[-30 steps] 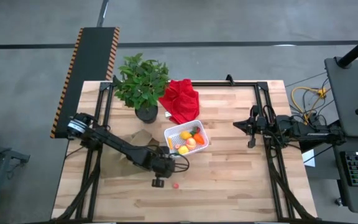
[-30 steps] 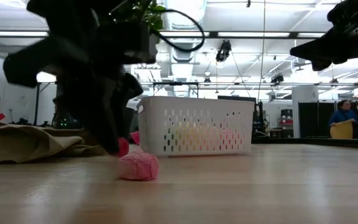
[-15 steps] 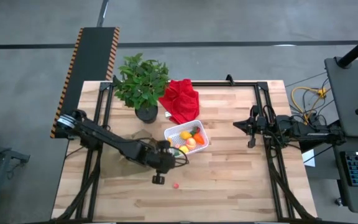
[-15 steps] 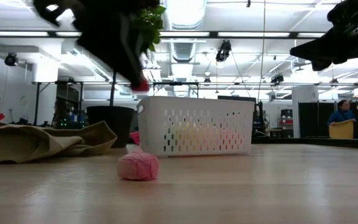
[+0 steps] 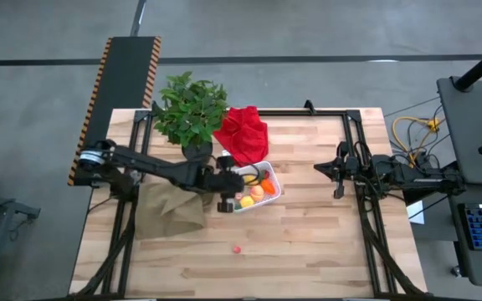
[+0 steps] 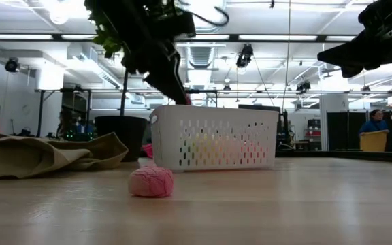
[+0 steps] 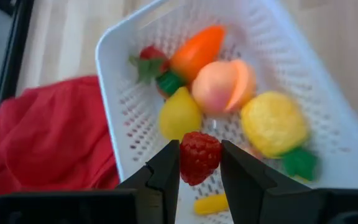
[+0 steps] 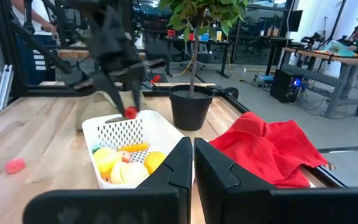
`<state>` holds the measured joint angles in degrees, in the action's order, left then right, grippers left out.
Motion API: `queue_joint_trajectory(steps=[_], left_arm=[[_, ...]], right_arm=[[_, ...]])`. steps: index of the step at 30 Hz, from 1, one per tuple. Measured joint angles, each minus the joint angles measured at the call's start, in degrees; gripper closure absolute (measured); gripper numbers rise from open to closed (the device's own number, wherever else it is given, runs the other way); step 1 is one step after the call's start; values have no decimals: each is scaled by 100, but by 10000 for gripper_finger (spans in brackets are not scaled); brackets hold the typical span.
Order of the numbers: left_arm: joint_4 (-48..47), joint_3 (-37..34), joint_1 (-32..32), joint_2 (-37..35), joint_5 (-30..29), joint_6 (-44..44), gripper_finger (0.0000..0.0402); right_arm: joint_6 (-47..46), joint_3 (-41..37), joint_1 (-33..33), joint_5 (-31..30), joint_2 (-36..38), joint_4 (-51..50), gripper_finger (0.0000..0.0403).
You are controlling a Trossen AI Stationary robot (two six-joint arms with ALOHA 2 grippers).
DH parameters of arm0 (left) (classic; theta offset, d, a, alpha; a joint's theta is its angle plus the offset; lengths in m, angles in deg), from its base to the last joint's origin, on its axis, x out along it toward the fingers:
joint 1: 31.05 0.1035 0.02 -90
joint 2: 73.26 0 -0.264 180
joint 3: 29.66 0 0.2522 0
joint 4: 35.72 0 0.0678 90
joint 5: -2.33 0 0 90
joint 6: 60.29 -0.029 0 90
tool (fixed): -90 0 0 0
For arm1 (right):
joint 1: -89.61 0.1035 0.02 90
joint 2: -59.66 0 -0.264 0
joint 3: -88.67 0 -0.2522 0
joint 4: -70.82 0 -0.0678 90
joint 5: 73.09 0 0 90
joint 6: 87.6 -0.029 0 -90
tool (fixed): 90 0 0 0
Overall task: Pick and placing Produce into tupperware
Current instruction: Put the red raspberry into the bin, then put the orange apricot into the bin
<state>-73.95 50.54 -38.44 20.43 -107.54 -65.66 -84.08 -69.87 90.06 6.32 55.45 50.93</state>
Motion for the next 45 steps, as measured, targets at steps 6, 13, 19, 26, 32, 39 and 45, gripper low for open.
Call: queue_joint_trajectory(steps=[6,13,19,26,32,39,45], left_arm=[[-81,-4,220,145,237,-2,318],[-67,-4,239,163,237,44,305],[-66,-7,247,162,235,48,283],[-66,-4,247,162,271,46,267],[-57,6,201,99,602,-15,266],[-9,218,-65,62,1058,-419,235],[-485,755,-541,57,1032,-394,169]], right_arm=[[-3,0,0,0,-5,-2,394],[-3,0,0,0,-13,-138,394],[-5,0,2,0,-13,-138,394],[-5,0,1,-1,-13,-138,394],[-8,0,1,0,-13,-138,394],[-198,0,1,-2,-13,-136,394],[-198,1,2,-2,-13,-136,394]])
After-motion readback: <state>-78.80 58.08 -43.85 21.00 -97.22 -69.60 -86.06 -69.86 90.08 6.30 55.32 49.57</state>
